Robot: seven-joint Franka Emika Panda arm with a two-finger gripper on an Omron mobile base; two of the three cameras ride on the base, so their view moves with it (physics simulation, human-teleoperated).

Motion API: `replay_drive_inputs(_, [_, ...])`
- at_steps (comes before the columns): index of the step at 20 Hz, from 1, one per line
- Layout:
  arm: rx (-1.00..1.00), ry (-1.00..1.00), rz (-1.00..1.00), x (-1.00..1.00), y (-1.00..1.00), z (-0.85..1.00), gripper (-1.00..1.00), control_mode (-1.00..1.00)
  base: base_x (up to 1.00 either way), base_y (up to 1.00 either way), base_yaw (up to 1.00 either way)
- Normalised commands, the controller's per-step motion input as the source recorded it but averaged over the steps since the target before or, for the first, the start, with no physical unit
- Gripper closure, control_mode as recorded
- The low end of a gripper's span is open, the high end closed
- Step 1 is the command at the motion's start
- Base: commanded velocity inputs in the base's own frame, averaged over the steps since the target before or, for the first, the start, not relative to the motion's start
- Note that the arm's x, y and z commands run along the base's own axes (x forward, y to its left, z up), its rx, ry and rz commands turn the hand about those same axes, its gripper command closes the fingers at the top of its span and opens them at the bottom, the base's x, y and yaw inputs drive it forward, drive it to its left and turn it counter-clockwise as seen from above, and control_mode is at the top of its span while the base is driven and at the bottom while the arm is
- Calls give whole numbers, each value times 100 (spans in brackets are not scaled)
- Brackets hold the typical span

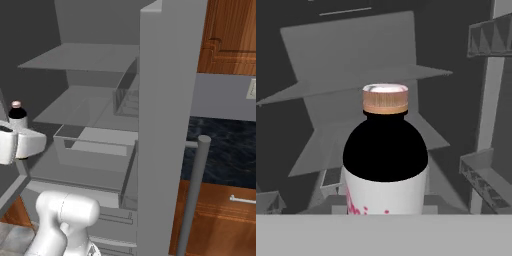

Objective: Open the fridge, grab two sodas, and place both sodas inside the bowl with ice on the dining counter.

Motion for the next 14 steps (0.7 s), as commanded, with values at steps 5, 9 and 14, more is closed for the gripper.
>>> replay_drive_inputs(5, [0,0,0,-40,3,-9,100,100,-60,6,0])
replay_drive_inputs(9, [0,0,0,0,0,0,100,100,-100,13,0])
replay_drive_inputs(14, [0,0,0,0,0,0,100,100,-100,16,0])
